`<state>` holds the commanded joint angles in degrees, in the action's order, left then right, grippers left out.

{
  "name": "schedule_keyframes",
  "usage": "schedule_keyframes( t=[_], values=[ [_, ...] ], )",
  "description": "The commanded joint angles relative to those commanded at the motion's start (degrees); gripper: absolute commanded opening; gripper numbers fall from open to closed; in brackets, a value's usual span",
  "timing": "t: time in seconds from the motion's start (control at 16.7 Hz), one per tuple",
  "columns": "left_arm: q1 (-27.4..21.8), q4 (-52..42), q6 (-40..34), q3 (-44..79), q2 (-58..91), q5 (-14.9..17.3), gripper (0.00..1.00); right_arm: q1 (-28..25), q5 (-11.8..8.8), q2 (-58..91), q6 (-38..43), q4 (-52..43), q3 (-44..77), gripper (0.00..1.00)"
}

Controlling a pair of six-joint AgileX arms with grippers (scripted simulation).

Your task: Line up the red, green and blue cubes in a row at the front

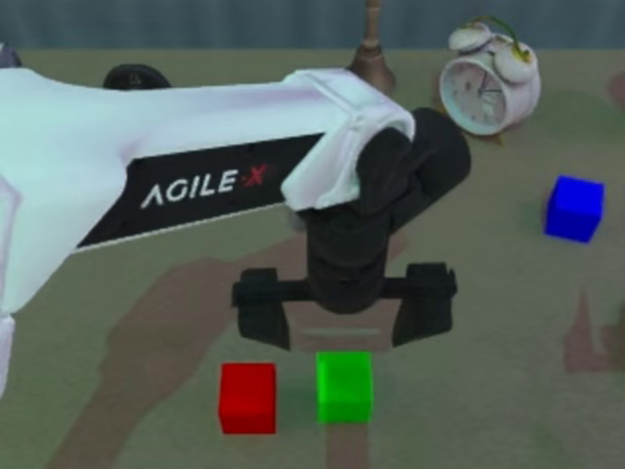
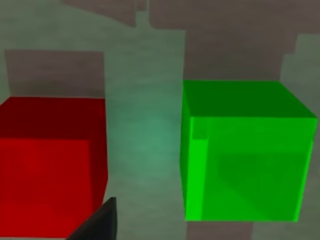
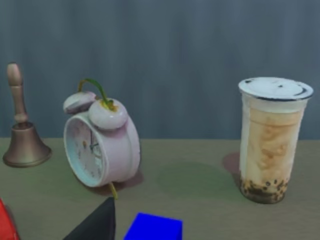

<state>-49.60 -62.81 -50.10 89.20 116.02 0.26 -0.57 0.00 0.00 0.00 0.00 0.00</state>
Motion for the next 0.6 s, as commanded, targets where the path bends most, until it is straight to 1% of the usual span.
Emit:
schedule_keyframes(
  t=[0.18, 0.3, 0.42, 0.6],
  values=[
    [-0.3, 0.2, 0.0, -0.1, 0.2, 0.0, 1.0, 0.0, 0.0, 0.0, 0.0, 0.0, 0.0, 1.0],
    [0.6, 1.2, 0.3, -1.6, -1.4, -0.1, 1.0, -0.2, -0.1, 1.7, -1.2, -1.2, 1.7, 1.0],
    [2.7, 3.4, 0.8, -4.9, -5.0, -0.3, 1.0, -0.4, -0.1, 5.9, -3.8, -4.0, 5.9, 1.0],
    [7.7, 8.8, 2.4, -13.1, -15.0, -0.7, 1.0, -0.8, -0.1, 16.6, -10.1, -10.4, 16.4, 1.0]
  ],
)
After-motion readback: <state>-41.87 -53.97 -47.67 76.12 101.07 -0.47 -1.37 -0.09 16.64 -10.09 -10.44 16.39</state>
